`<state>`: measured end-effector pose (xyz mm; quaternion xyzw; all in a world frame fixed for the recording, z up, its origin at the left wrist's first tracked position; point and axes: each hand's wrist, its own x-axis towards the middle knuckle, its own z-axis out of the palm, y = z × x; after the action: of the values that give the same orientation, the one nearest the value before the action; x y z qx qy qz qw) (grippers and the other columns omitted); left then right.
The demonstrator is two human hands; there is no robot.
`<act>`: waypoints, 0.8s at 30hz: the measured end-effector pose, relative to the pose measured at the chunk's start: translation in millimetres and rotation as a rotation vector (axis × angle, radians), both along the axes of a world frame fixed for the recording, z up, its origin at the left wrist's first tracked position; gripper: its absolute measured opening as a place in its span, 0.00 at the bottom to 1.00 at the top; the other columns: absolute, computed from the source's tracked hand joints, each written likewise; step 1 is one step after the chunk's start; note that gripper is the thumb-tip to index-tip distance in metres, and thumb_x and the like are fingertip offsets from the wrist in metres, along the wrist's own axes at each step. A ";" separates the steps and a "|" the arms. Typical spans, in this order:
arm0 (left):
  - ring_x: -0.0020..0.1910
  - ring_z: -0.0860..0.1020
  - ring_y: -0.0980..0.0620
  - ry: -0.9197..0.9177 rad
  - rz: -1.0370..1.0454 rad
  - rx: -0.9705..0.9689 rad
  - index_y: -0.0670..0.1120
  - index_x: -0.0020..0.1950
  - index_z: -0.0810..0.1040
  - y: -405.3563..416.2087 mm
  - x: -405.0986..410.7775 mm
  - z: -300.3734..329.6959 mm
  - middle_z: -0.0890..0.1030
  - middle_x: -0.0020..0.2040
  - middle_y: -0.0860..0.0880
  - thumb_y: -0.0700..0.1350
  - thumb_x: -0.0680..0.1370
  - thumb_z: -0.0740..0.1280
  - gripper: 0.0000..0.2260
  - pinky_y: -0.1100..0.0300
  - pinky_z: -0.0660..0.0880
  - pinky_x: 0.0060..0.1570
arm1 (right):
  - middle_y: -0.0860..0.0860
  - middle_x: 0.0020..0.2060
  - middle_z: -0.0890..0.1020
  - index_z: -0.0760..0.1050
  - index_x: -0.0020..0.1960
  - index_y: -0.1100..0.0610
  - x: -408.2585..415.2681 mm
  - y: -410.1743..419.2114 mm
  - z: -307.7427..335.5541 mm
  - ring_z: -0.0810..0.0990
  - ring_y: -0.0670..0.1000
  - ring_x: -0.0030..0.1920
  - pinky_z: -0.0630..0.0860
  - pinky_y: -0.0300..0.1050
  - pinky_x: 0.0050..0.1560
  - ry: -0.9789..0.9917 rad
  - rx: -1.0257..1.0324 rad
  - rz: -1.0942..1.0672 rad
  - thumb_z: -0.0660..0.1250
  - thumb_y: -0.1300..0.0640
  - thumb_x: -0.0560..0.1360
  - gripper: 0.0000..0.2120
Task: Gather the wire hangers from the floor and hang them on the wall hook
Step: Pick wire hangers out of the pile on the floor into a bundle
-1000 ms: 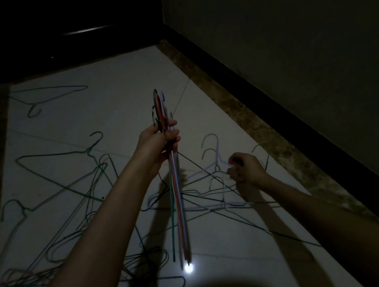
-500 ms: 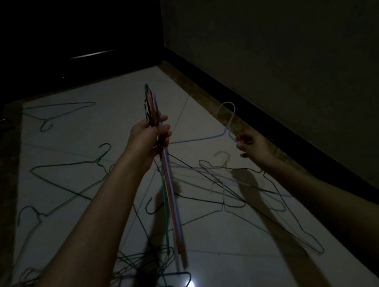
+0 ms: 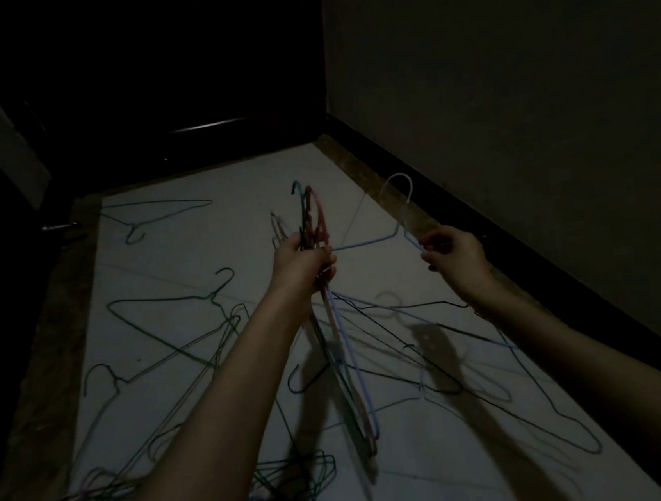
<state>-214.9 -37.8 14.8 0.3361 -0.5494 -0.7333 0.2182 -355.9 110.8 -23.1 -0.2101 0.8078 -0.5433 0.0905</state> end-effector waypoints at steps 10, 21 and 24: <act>0.39 0.76 0.51 0.092 0.045 0.120 0.42 0.54 0.73 11.3 -13.7 -15.5 0.76 0.40 0.43 0.24 0.74 0.60 0.16 0.61 0.75 0.38 | 0.53 0.53 0.76 0.75 0.53 0.61 38.2 -32.4 14.9 0.76 0.50 0.50 0.77 0.33 0.40 0.122 -0.049 0.175 0.58 0.71 0.76 0.12; 0.42 0.78 0.47 0.196 0.123 0.205 0.46 0.60 0.71 10.4 -16.6 -28.4 0.78 0.50 0.40 0.30 0.74 0.67 0.18 0.56 0.78 0.44 | 0.47 0.51 0.78 0.73 0.57 0.56 52.1 -29.4 13.3 0.78 0.45 0.50 0.77 0.33 0.49 0.056 -0.036 0.404 0.59 0.67 0.77 0.12; 0.38 0.77 0.49 0.179 0.154 0.138 0.42 0.61 0.73 11.0 -17.4 -33.3 0.77 0.44 0.43 0.31 0.75 0.66 0.16 0.59 0.78 0.41 | 0.47 0.54 0.77 0.72 0.58 0.52 52.8 -25.2 13.1 0.77 0.47 0.57 0.74 0.42 0.58 0.049 0.016 0.486 0.58 0.69 0.77 0.16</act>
<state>-232.3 -26.9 -18.5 0.3247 -0.4485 -0.7775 0.2981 -303.2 85.6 -10.0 -0.4107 0.7398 -0.4937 0.2007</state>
